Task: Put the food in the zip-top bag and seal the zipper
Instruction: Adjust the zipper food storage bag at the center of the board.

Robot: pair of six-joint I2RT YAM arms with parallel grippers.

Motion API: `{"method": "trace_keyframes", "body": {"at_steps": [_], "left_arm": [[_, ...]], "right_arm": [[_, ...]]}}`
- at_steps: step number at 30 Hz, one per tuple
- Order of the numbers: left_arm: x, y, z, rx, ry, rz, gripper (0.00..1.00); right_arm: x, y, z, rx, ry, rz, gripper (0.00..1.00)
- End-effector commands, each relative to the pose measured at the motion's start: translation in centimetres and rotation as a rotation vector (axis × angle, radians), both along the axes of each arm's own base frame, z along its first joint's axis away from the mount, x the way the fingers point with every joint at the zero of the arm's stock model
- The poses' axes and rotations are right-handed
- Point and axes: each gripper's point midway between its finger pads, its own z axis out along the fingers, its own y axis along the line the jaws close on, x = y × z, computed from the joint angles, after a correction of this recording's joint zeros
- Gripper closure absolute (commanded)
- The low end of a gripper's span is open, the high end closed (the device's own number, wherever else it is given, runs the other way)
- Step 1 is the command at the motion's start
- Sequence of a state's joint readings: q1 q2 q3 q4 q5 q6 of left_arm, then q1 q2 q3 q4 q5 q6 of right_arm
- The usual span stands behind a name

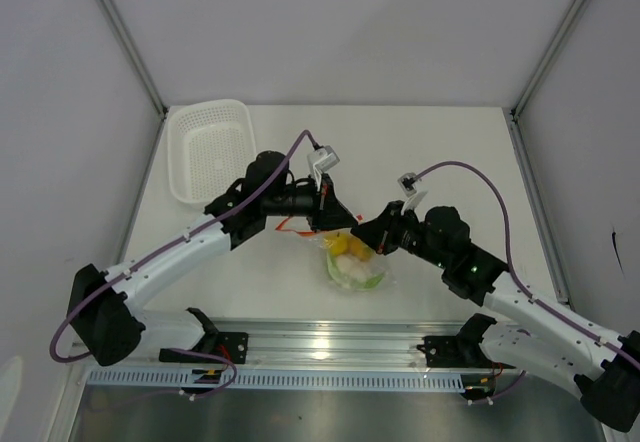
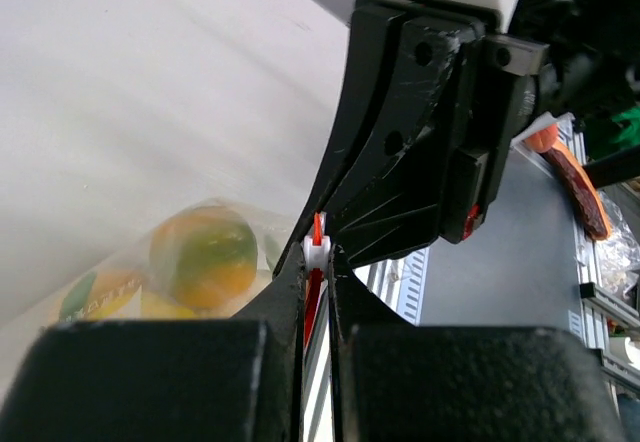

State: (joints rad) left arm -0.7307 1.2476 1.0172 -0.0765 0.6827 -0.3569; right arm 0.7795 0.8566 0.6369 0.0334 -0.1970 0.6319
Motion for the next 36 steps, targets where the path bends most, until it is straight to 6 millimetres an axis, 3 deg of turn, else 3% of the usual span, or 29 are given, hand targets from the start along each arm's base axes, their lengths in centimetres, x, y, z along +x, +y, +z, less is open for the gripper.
{"method": "trace_keyframes", "body": {"at_steps": [1, 3, 4, 14, 21, 30, 34, 36], "left_arm": [[0.9, -0.1, -0.2, 0.047, 0.023, 0.033, 0.99], [1.0, -0.2, -0.5, 0.056, 0.034, 0.03, 0.99], [1.0, -0.2, -0.7, 0.06, 0.039, 0.03, 0.99], [1.6, -1.0, -1.4, 0.053, 0.053, 0.018, 0.99], [2.0, -0.8, -1.3, 0.055, 0.051, 0.033, 0.99], [1.7, -0.1, -1.7, 0.061, 0.06, 0.043, 0.99], [1.4, -0.2, -1.0, 0.036, 0.052, 0.022, 0.99], [1.1, -0.3, -0.3, 0.014, 0.038, 0.004, 0.99]], "right_arm": [[3.6, -2.5, 1.9, 0.023, -0.017, -0.269, 1.0], [3.7, -2.6, 2.1, 0.026, -0.021, -0.277, 1.0], [3.6, -2.7, 1.3, -0.002, 0.003, -0.276, 1.0], [2.3, -2.2, 3.9, 0.078, -0.008, -0.153, 1.0], [2.4, -3.1, 5.1, 0.125, -0.002, -0.158, 1.0], [2.6, -4.3, 5.0, 0.151, 0.015, -0.167, 1.0], [2.0, -3.5, 5.9, 0.151, -0.044, -0.081, 1.0], [1.0, -2.6, 5.0, 0.108, -0.031, 0.012, 1.0]]}}
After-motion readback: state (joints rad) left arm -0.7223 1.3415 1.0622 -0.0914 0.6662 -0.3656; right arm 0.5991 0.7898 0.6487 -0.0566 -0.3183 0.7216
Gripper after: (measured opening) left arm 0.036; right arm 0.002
